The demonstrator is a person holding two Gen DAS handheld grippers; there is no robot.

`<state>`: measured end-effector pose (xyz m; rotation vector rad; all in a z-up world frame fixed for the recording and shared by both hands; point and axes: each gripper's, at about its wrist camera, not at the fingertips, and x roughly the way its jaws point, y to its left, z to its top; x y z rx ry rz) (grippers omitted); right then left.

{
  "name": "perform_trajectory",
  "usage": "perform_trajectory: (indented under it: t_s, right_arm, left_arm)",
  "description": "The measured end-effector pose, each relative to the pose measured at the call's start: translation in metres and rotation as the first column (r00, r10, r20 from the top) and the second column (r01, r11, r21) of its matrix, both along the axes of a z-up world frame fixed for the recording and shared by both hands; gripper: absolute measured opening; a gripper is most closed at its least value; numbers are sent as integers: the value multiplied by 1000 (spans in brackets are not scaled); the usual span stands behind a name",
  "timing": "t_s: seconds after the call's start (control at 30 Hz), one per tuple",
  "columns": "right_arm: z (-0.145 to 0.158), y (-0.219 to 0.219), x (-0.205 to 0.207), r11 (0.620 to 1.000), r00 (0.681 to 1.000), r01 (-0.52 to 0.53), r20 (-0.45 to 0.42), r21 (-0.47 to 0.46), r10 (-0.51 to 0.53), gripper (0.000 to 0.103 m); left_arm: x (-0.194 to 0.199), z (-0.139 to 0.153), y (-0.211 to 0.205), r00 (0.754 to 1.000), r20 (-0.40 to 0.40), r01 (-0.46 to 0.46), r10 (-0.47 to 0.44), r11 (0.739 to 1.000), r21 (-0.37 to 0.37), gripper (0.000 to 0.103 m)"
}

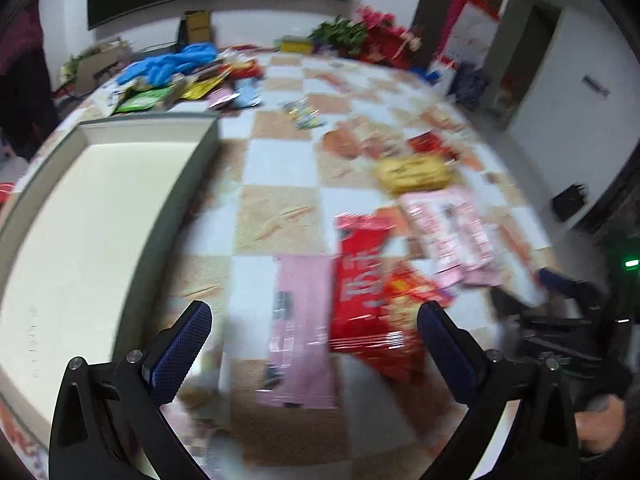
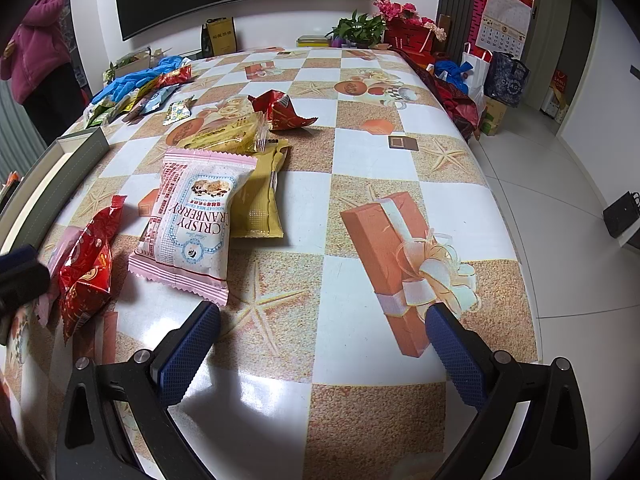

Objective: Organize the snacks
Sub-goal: 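Close the left tool on the pink wrapped bar and lift it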

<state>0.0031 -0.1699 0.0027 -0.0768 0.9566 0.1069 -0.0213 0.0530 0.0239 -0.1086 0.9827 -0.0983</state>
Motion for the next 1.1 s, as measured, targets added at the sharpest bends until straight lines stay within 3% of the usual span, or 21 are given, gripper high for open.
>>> perform_trajectory:
  t_s: [0.07,0.2,0.27,0.33,0.43,0.6,0.7,0.77,0.9,1.07,1.1]
  right_arm:
    - [0,0,0,1000,1000,0,0,0,0,102]
    - [0,0,0,1000,1000,0,0,0,0,102]
    - [0,0,0,1000,1000,0,0,1,0,102]
    - [0,0,0,1000,1000,0,0,1,0,102]
    - [0,0,0,1000,1000,0,0,0,0,102]
    - [0,0,0,1000,1000,0,0,0,0,102]
    - [0,0,0,1000,1000,1,0,0,-1,102]
    - [0,0,0,1000,1000,1,0,0,-1,102]
    - [0,0,0,1000,1000,1,0,-1,-1,102]
    - [1,1,0,1000,1000,11,-1,0,-11,102]
    - [1,1,0,1000,1000,21,-2,-1,-21,102]
  left_arm:
    - [3,-11,5,999,-36,-15,14,999,-32,90]
    - [5,-10,3,1000,-7,-27,27,1000,-7,79]
    - [4,-9,3,1000,-1,-24,24,1000,-10,68]
    - [3,-7,5,999,9,-35,35,999,-13,68]
    - [3,-6,16,997,25,-68,70,994,-80,68]
    - [2,-9,13,997,10,-81,81,996,-35,66]
    - [2,-10,13,998,19,-64,65,997,-46,54]
    - [5,-10,16,997,22,-75,75,997,-14,28]
    - [1,-11,21,998,32,-56,56,998,-30,27]
    - [4,-14,1,997,67,36,-45,991,132,29]
    - [5,-14,0,997,70,36,-45,991,132,29]
